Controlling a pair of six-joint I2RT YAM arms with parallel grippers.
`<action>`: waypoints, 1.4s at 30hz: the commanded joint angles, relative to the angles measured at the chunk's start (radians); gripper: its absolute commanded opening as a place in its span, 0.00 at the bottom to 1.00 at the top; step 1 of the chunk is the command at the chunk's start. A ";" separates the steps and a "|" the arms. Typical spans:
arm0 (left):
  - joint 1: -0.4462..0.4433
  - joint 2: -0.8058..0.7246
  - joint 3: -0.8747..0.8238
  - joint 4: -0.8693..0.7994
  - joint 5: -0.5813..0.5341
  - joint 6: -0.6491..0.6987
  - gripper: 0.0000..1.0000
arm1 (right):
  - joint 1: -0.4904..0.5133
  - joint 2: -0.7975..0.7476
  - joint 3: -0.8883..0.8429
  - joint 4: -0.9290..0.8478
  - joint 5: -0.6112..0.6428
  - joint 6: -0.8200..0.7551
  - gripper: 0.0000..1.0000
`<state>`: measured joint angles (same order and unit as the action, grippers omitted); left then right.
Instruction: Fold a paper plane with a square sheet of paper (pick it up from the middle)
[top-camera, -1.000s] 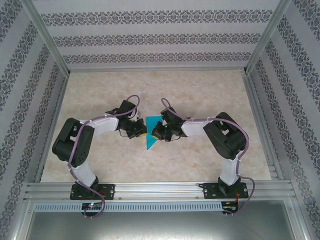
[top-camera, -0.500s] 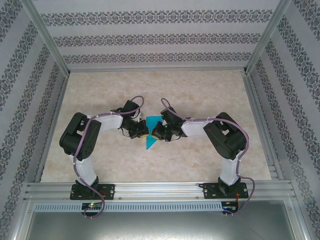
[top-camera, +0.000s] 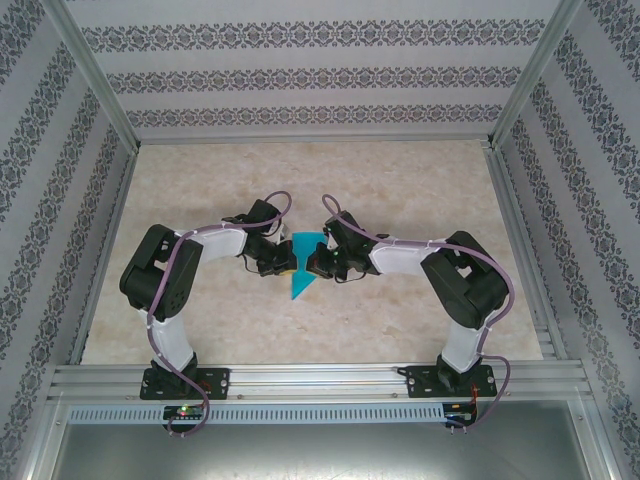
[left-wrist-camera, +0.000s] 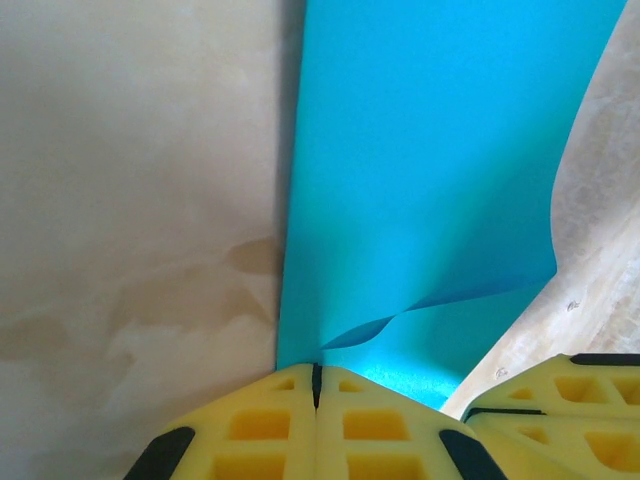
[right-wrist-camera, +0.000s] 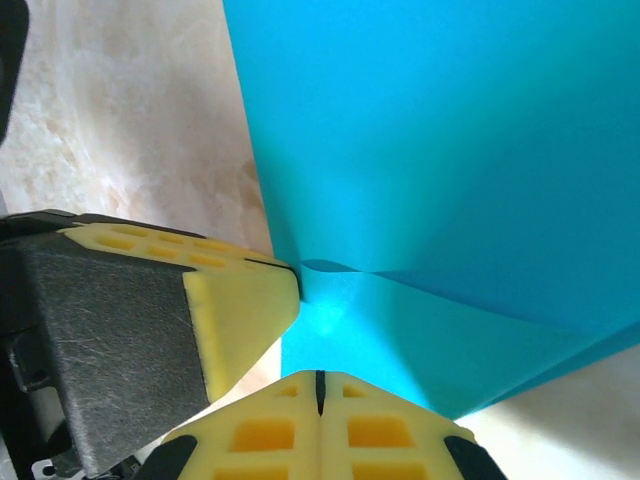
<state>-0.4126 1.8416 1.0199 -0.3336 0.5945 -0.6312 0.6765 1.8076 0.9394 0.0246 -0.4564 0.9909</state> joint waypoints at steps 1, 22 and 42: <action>-0.010 0.038 -0.004 -0.098 -0.065 0.025 0.00 | -0.003 0.019 -0.009 -0.024 0.016 -0.032 0.02; -0.026 -0.065 0.080 -0.045 -0.038 -0.012 0.11 | -0.015 0.045 -0.153 0.035 0.112 0.039 0.00; -0.144 -0.133 -0.112 0.100 -0.029 -0.207 0.09 | -0.007 0.035 -0.142 -0.011 0.136 0.067 0.00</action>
<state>-0.5442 1.6859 0.8948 -0.2600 0.5537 -0.8204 0.6640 1.8126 0.8227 0.1577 -0.4114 1.0485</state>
